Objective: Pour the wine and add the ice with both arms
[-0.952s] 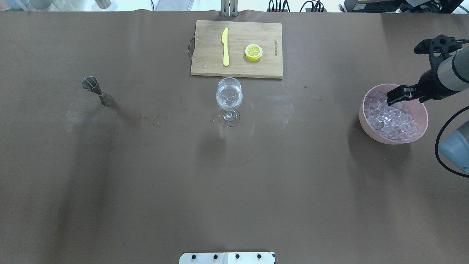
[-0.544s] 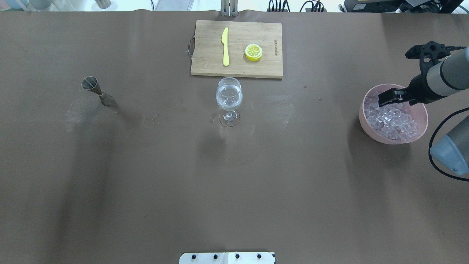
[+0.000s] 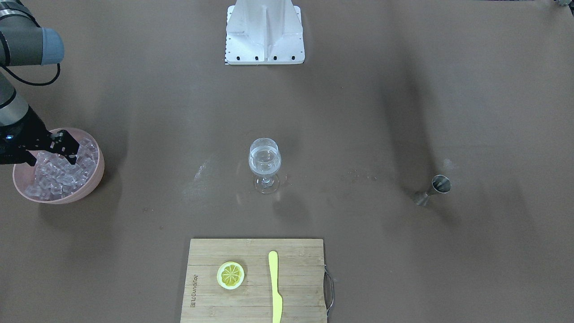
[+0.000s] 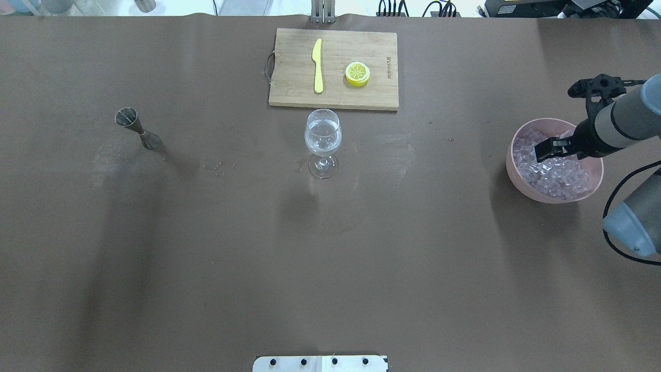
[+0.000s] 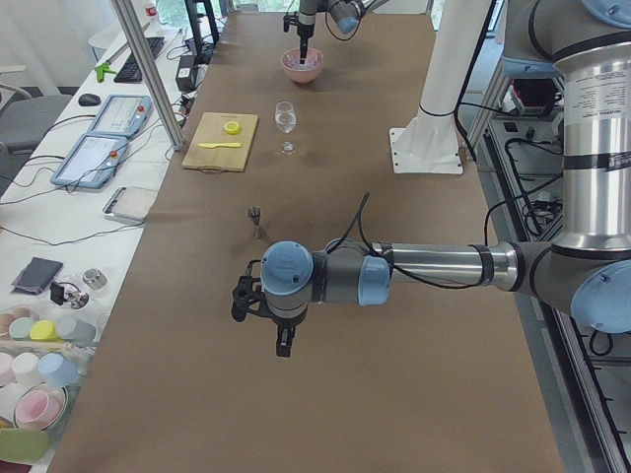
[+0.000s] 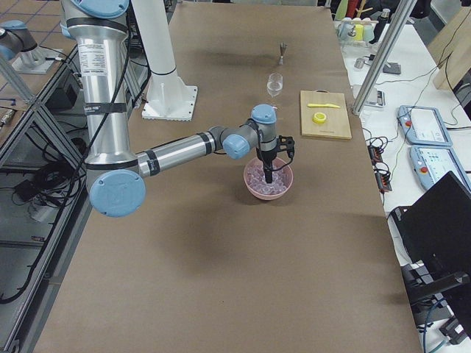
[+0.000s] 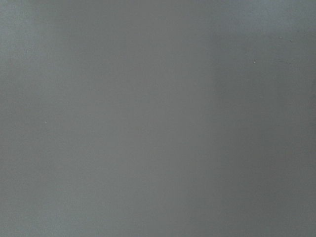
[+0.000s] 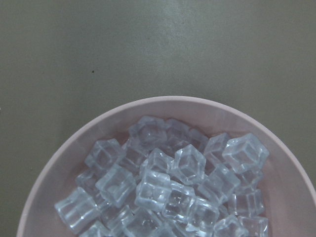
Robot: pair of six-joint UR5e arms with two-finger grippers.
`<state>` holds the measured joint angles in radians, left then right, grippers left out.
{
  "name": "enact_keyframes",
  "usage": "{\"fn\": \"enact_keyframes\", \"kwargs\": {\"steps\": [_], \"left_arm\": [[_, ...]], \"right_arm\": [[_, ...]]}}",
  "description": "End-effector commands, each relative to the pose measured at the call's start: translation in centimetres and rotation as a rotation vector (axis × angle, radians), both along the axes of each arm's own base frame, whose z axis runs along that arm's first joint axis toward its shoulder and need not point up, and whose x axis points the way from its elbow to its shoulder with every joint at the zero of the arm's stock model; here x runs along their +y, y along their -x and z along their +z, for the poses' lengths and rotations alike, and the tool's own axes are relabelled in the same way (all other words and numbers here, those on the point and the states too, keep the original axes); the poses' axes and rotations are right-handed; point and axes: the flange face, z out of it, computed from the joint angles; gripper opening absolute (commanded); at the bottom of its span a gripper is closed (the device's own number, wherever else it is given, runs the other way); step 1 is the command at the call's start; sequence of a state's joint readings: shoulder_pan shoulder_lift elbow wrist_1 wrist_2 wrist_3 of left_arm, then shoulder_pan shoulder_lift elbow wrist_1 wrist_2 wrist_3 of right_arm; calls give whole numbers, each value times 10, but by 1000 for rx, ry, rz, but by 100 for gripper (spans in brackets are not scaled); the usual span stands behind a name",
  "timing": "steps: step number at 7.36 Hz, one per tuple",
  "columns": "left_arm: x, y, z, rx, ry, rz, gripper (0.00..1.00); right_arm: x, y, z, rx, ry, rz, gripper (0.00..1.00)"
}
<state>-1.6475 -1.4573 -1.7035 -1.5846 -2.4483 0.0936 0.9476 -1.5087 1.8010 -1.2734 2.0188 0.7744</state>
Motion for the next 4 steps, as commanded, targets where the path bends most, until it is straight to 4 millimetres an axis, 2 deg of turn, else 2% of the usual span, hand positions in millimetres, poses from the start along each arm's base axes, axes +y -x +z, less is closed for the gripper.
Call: {"fn": "enact_keyframes", "kwargs": {"steps": [1, 4], "left_arm": [[0, 0, -1, 0, -2, 0, 99], [-1, -1, -2, -1, -17, 2, 99]], "right_arm": [[5, 10, 0, 2, -2, -19, 78], [8, 16, 0, 4, -4, -30, 68]]}}
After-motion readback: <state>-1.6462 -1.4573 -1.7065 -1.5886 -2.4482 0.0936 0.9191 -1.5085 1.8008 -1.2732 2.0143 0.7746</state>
